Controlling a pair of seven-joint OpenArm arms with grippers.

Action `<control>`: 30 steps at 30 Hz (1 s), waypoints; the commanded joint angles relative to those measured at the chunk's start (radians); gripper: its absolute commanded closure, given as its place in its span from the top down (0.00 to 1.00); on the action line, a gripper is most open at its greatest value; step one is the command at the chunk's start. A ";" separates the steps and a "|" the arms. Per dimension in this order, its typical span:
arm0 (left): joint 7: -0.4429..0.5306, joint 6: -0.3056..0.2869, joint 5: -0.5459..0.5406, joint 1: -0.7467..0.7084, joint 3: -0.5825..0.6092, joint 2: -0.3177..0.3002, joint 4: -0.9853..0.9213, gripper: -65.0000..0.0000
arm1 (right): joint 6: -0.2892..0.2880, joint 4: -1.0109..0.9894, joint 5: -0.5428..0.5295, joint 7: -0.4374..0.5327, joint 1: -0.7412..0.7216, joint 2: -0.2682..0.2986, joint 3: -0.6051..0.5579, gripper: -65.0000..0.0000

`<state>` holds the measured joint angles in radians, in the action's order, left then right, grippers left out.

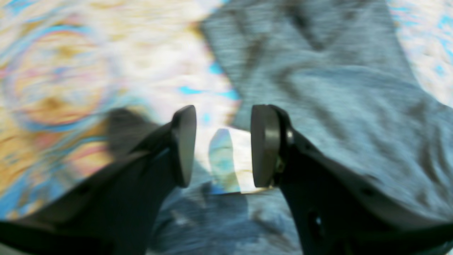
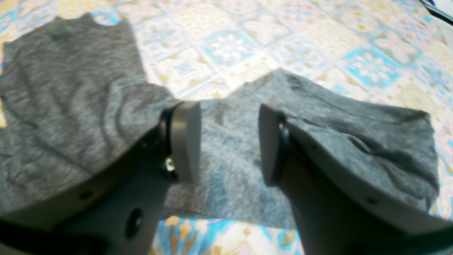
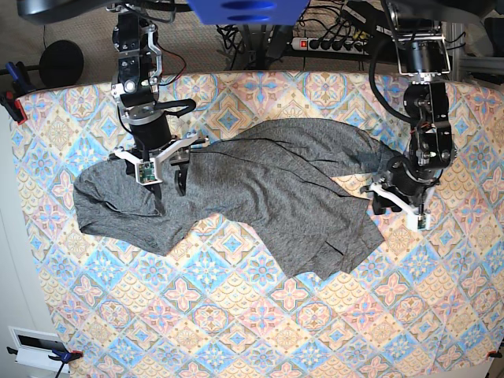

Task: Layout the t-shirt on the table in an organized manner, then fold the t-shirt properly
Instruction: 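Grasp the shirt edge with the left gripper and a fold with the right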

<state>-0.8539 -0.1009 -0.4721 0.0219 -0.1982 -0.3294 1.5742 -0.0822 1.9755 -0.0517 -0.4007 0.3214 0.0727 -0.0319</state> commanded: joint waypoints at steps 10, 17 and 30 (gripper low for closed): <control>0.023 0.010 0.005 0.014 -0.010 0.065 -0.033 0.39 | -0.003 0.018 -0.001 0.029 -0.006 0.005 0.002 0.39; 0.025 0.010 0.003 -0.010 -0.065 0.092 -0.068 0.39 | -0.003 0.018 -0.001 0.029 -0.003 0.006 0.002 0.39; 0.026 0.010 0.003 -0.035 -0.192 0.121 -0.070 0.39 | -0.003 0.018 -0.001 0.029 -0.006 0.008 0.002 0.39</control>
<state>-0.8459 -0.0860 -0.4599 -0.0280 -0.3874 -0.1970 1.4887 -0.0830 1.9755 -0.0517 -0.4004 0.3222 0.0776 -0.0319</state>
